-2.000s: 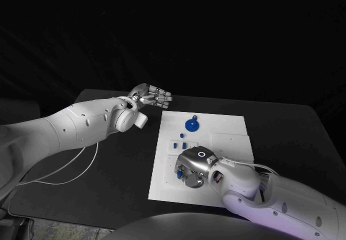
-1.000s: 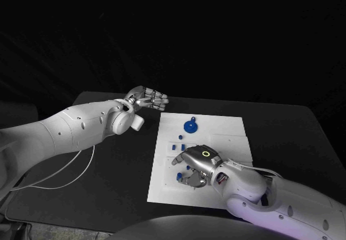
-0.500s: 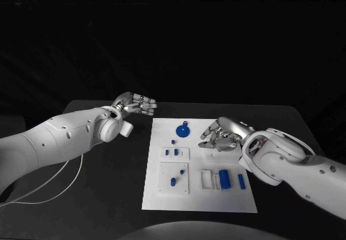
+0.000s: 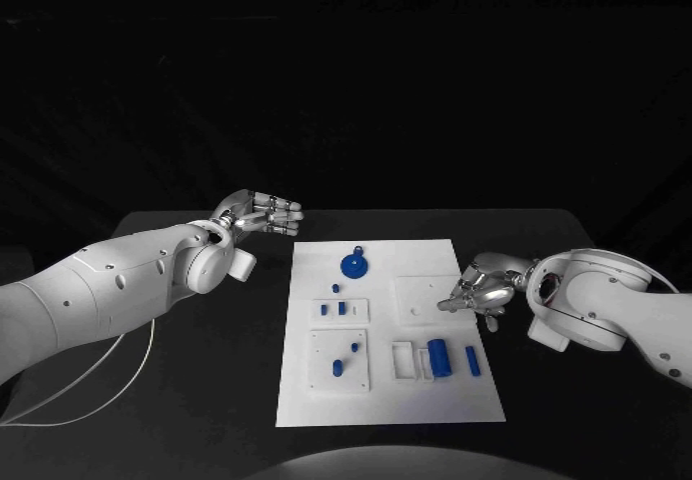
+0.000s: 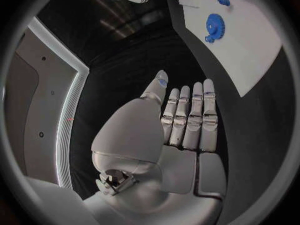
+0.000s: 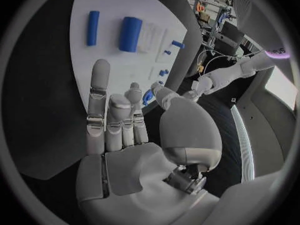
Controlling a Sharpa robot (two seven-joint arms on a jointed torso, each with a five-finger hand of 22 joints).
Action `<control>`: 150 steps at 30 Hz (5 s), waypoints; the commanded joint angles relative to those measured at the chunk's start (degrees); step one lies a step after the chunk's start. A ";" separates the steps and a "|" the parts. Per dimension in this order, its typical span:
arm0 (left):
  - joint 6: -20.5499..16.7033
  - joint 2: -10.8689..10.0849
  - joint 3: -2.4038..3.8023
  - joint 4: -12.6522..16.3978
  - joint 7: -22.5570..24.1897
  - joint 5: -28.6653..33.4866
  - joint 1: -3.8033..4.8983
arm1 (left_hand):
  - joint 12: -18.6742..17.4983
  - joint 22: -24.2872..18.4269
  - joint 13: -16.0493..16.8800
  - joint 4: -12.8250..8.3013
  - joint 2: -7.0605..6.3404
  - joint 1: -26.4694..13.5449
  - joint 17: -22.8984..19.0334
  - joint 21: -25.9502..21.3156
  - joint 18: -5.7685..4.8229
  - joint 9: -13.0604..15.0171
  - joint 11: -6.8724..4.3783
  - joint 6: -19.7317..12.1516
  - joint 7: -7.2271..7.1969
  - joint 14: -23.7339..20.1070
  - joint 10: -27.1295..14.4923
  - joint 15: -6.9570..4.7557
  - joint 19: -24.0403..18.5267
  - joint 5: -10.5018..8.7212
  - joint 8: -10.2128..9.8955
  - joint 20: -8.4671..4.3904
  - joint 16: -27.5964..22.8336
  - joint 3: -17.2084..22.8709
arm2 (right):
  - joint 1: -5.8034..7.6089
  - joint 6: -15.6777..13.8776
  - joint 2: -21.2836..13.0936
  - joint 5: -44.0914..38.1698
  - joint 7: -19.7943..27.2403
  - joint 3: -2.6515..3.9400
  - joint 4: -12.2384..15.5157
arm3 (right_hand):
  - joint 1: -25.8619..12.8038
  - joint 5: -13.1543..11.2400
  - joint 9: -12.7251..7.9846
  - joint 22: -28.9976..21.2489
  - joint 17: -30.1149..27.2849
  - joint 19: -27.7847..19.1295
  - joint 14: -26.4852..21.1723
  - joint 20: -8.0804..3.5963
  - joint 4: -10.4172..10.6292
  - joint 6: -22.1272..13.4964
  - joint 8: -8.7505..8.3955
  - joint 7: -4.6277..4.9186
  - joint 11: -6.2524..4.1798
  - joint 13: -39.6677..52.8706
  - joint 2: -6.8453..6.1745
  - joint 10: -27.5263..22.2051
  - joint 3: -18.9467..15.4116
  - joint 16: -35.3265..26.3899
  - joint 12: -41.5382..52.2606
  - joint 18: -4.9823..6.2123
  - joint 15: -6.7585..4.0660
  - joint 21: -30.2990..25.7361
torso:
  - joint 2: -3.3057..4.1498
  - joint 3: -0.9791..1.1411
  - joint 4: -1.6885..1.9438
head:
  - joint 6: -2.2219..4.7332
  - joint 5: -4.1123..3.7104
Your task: Assemble the parts on the task board
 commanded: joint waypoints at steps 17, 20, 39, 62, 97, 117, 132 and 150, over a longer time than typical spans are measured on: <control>0.91 0.05 0.03 1.49 2.06 0.82 -0.45 | 0.01 -0.42 0.00 5.77 -3.68 -4.61 0.13 -0.22 0.20 0.06 0.61 -1.78 0.55 -0.13 -0.36 0.35 0.21 -1.54 -0.12 0.18 0.04 -3.96 | -0.30 5.27 -1.13 2.40 -14.55 -4.44 4.36 | -6.15 0.85 -4.62 0.61 3.98 2.29 1.06 0.05 -1.40 -2.16 -0.44 0.86 0.62 4.27 -3.09 0.92 5.26 -0.55 -0.11 0.60 0.49 0.50 | -0.10 0.01 0.08 | -0.78 -0.86; 0.93 0.09 0.03 1.56 2.15 0.82 -0.48 | 0.00 -0.44 -0.01 6.06 -3.93 -4.71 0.13 -0.24 0.20 0.04 0.63 -1.91 0.57 -0.18 -0.41 0.37 0.21 -1.58 -0.16 0.20 0.03 -3.85 | -0.35 4.96 -0.86 2.73 -15.09 -4.87 4.43 | -6.34 0.77 -5.16 0.68 4.14 2.28 1.06 0.05 -1.50 -2.46 -0.52 0.95 0.68 4.43 -3.19 0.94 5.21 -0.61 -0.17 0.62 0.48 0.54 | -0.13 -0.07 0.08 | -0.79 -0.92; 1.27 0.00 0.03 2.19 2.04 0.82 -0.56 | 0.00 -0.61 -0.01 7.81 -5.20 -5.21 0.06 -0.53 0.34 0.06 1.11 -2.25 0.89 -1.21 -1.27 0.73 -0.27 -1.55 -0.13 0.55 0.01 -2.83 | -1.69 0.76 2.99 -0.16 -17.13 -8.73 1.30 | -5.08 -0.57 -11.34 0.59 4.73 2.33 1.15 0.36 5.15 -5.93 -0.47 2.20 1.44 4.74 -3.76 0.49 -0.70 -1.63 -1.48 0.92 0.92 0.01 | -0.05 -0.01 0.09 | -1.35 -0.65; 1.45 -0.17 0.03 2.14 1.11 0.82 -0.56 | 0.00 -0.61 -0.01 8.36 -5.20 -5.20 0.06 -0.52 0.38 0.05 1.32 -2.39 1.17 -1.22 -1.33 0.76 -0.27 -1.46 -0.13 0.58 0.02 -2.57 | -1.85 -2.53 4.45 -1.28 -17.05 -9.99 0.21 | 1.26 11.73 -10.86 1.20 5.62 2.24 1.36 0.07 -11.56 -3.53 -0.47 1.65 0.67 4.61 1.11 0.61 8.29 -1.06 -1.32 0.77 0.47 0.60 | -0.14 -0.07 0.04 | -1.78 -0.34; 2.00 -0.03 0.00 1.76 0.01 0.73 -0.56 | 0.00 -0.60 -0.01 8.43 -5.09 -5.30 0.06 -0.52 0.42 0.06 1.37 -2.31 1.19 -1.32 -1.43 0.80 -0.27 -1.30 -0.12 0.61 0.01 -2.65 | 2.24 -4.13 2.45 13.96 -17.34 -9.19 5.53 | 0.02 13.76 -10.47 2.88 5.75 2.07 1.28 -0.08 -14.52 -2.73 -0.51 1.28 0.47 3.35 3.15 0.52 6.48 -0.70 -1.57 0.58 0.34 0.21 | -0.12 -0.18 0.15 | -2.58 -0.04; 2.53 0.05 -0.01 1.82 -0.20 0.72 -0.55 | 0.00 -0.60 -0.01 8.68 -5.15 -5.28 0.05 -0.50 0.49 0.05 1.41 -2.38 1.23 -1.55 -1.58 0.86 -0.22 -1.36 -0.14 0.66 0.00 -2.53 | 2.30 -5.90 6.93 9.30 -17.52 -12.50 3.46 | -1.29 13.68 -11.44 3.14 6.09 2.31 1.36 -0.51 -12.62 0.51 -0.46 0.00 -0.15 2.75 3.05 1.26 3.83 -0.55 -1.43 0.12 -0.09 0.03 | -0.04 -0.10 0.10 | -2.58 0.32; 2.60 -0.02 -0.01 1.86 -0.37 0.71 -0.55 | 0.00 -0.60 -0.01 8.75 -5.03 -5.30 0.05 -0.50 0.58 0.06 1.43 -2.38 1.23 -1.66 -1.64 0.90 -0.19 -1.28 -0.13 0.71 0.01 -2.51 | 2.29 -4.92 8.15 8.14 -17.59 -12.65 2.05 | -2.72 9.21 -11.08 2.92 5.95 2.31 1.34 -0.44 -8.85 0.28 -0.48 0.06 -0.03 2.51 2.25 1.25 3.89 -0.75 -1.64 0.14 -0.02 -0.07 | -0.08 -0.12 0.14 | -2.62 0.62; 2.58 -0.17 -0.01 1.88 -0.64 0.52 -0.55 | 0.00 -0.60 -0.01 8.71 -4.91 -5.33 0.05 -0.50 0.61 0.06 1.45 -2.38 1.24 -1.72 -1.68 0.92 -0.17 -1.27 -0.13 0.73 0.00 -2.59 | 2.28 -4.34 8.16 7.82 -17.47 -12.73 2.74 | -4.78 -0.49 -11.99 2.64 6.59 2.33 1.41 -0.48 9.60 0.93 -0.45 0.28 0.22 2.58 -0.40 1.70 -18.70 -0.77 -2.00 0.08 0.07 0.06 | -0.08 -0.08 0.06 | -2.44 0.67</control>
